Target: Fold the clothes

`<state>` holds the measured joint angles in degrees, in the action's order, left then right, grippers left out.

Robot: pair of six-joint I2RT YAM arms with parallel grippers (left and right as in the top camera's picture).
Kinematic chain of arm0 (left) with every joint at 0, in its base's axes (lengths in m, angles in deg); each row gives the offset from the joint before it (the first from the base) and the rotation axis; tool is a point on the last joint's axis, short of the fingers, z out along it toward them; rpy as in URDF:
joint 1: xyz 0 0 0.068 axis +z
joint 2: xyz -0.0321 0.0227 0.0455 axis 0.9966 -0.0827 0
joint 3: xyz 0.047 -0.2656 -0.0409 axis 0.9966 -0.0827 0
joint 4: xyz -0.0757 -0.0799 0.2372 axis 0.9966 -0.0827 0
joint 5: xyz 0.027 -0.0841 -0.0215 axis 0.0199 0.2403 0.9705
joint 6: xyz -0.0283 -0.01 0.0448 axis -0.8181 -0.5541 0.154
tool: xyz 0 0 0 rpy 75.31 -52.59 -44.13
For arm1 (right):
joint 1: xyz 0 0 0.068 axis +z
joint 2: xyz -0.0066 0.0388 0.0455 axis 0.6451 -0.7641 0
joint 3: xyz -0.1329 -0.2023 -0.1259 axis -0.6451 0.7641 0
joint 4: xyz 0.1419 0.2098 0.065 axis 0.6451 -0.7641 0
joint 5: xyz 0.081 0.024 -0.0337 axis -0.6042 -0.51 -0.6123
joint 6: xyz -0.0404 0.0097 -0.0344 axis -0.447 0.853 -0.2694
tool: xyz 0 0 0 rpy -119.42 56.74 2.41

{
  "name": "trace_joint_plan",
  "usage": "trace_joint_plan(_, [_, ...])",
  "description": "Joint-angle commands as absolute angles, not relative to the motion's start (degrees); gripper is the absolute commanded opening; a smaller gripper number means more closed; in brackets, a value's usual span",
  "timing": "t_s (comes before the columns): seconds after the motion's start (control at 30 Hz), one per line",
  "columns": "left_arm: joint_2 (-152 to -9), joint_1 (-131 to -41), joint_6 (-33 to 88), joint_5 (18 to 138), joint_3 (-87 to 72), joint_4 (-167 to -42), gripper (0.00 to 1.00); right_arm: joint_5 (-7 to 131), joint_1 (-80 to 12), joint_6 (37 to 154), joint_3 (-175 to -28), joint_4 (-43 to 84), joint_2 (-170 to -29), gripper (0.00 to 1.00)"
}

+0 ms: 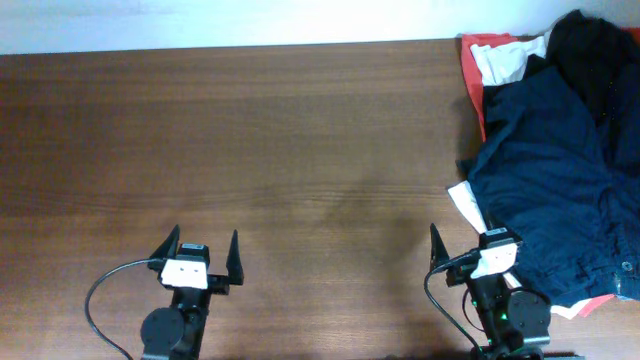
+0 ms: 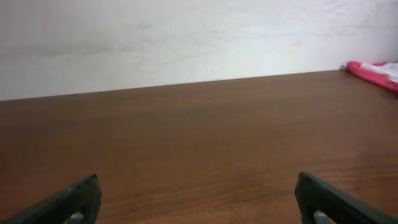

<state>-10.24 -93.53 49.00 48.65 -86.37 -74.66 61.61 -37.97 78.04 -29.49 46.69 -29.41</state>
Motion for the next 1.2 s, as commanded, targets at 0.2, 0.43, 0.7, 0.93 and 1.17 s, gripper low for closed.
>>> trace_joint_plan(0.2, [-36.2, -93.3, 48.0, 50.6, -70.9, -79.7, 0.99, 63.2, -37.6, 79.2, -56.7, 23.6, -55.1, 0.99])
trace_joint_plan(0.43, [-67.3, -93.3, 48.0, 54.2, -46.9, -88.9, 0.99, 68.9, -37.8, 79.3, -80.4, 17.6, -89.5, 0.93])
trace_joint_plan(0.7, [-68.4, -93.4, 48.0, 54.2, -46.8, -88.0, 0.99, 72.8, -50.7, 91.5, -80.4, 57.6, -127.6, 0.88])
trace_joint_plan(0.93, [-68.4, -93.3, 48.0, 54.2, -46.8, -85.8, 0.99, 73.0, -47.6, 86.0, -92.1, 33.2, -112.1, 0.04])
trace_joint_plan(1.17, [-68.5, -93.4, 48.0, 54.2, -46.8, -84.8, 0.99, 56.1, -15.9, 91.8, -97.5, 42.7, -110.1, 0.10])
